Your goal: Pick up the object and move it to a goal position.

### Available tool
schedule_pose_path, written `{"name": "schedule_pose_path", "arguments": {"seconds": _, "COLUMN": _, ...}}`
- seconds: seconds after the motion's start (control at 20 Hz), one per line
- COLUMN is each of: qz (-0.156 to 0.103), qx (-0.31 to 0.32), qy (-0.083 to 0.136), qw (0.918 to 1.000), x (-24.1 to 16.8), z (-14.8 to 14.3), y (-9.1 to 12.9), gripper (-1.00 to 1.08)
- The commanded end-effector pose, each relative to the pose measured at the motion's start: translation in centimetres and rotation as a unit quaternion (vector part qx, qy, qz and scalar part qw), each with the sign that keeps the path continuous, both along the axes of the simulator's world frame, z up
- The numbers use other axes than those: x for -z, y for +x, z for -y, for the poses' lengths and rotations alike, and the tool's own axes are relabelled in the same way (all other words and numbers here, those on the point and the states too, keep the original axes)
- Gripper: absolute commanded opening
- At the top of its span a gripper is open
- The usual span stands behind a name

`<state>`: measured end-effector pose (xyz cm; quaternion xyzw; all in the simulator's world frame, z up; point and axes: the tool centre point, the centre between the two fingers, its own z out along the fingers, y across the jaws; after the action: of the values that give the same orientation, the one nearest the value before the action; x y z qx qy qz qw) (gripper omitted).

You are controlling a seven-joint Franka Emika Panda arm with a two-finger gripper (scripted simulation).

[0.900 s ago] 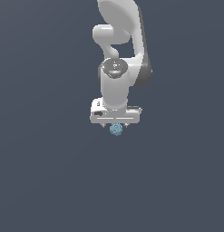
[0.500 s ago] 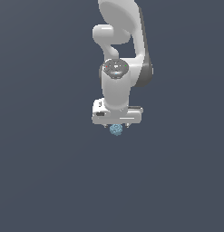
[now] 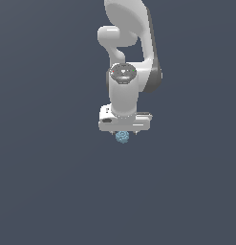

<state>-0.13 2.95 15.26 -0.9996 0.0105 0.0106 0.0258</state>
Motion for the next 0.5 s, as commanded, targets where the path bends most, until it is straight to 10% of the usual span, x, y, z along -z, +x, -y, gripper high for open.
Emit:
{"name": "schedule_pose_path", "arguments": {"seconds": 0.0, "qz": 0.0, "qx": 0.007, "qy": -0.001, "qw": 1.0, "x": 0.3, "z": 0.0, "y": -0.2, "gripper": 1.0}}
{"name": "schedule_pose_path", "arguments": {"seconds": 0.45, "qz": 0.001, "qx": 0.066, "qy": -0.012, "qw": 0.9978, "x": 2.7, "z": 0.0, "y": -2.1, "gripper": 1.0}}
